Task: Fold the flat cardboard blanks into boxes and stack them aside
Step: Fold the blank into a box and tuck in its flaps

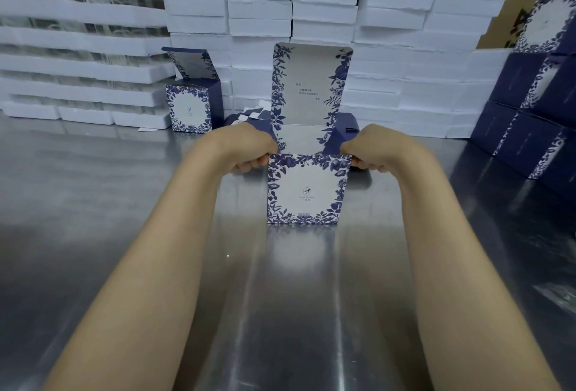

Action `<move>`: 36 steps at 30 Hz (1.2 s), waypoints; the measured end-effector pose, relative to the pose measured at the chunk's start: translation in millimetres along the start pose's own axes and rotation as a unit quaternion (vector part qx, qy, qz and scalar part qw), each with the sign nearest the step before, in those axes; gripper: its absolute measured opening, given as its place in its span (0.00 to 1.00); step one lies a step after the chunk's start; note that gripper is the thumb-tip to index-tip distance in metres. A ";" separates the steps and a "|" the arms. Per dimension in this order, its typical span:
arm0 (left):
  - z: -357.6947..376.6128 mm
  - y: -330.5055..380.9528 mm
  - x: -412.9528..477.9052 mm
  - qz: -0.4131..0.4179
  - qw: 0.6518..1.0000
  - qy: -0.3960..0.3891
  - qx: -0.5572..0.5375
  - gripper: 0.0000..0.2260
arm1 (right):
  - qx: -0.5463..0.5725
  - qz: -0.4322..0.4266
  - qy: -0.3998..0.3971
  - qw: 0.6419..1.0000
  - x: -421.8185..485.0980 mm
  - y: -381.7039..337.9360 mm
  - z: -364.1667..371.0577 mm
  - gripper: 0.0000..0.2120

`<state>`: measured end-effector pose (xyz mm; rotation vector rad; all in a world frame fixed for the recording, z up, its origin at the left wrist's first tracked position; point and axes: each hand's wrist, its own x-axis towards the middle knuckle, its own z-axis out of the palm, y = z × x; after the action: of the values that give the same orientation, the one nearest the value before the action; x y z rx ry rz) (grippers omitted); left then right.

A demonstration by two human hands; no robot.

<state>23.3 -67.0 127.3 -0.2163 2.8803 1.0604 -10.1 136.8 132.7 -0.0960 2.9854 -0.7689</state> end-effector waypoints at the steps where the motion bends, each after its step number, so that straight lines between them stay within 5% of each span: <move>1: 0.7 0.7 -1.1 0.007 1.000 0.006 0.012 0.16 | -0.009 -0.002 0.007 1.000 0.3 -0.3 0.8 0.17; 7: -12.9 10.5 -13.1 0.032 0.983 0.017 0.179 0.25 | 0.078 -0.002 -0.067 0.995 4.3 12.5 -10.3 0.23; 11: -14.2 9.3 -5.6 0.023 0.980 0.135 0.143 0.31 | 0.098 -0.020 0.043 0.994 10.8 16.9 -6.4 0.28; 14: -3.0 -0.7 1.9 -0.015 0.978 0.139 0.153 0.28 | 0.180 -0.047 0.068 0.980 16.5 15.3 12.2 0.25; 18: -1.2 -8.5 5.8 0.003 0.992 0.103 0.069 0.16 | 0.263 -0.048 0.046 0.963 19.7 6.5 27.6 0.20; 23: -1.2 -13.7 6.5 0.006 0.994 0.111 0.012 0.26 | 0.251 -0.073 -0.003 0.965 18.5 2.9 30.6 0.18; 30: -2.3 -27.7 18.8 0.042 0.995 0.079 -0.048 0.24 | 0.234 -0.060 -0.028 0.970 23.8 7.9 25.5 0.21; 33: -8.8 -35.6 24.8 0.036 0.976 0.180 -0.118 0.23 | 0.307 -0.034 0.010 0.951 28.1 17.6 24.0 0.21; 36: -7.9 -37.2 35.5 0.076 0.950 0.219 -0.210 0.12 | 0.331 -0.040 0.075 0.940 30.9 18.8 26.8 0.10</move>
<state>-6.1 -104.0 105.7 -0.2856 3.0342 1.8685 -39.9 138.1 99.0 -0.1294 2.6791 -1.8053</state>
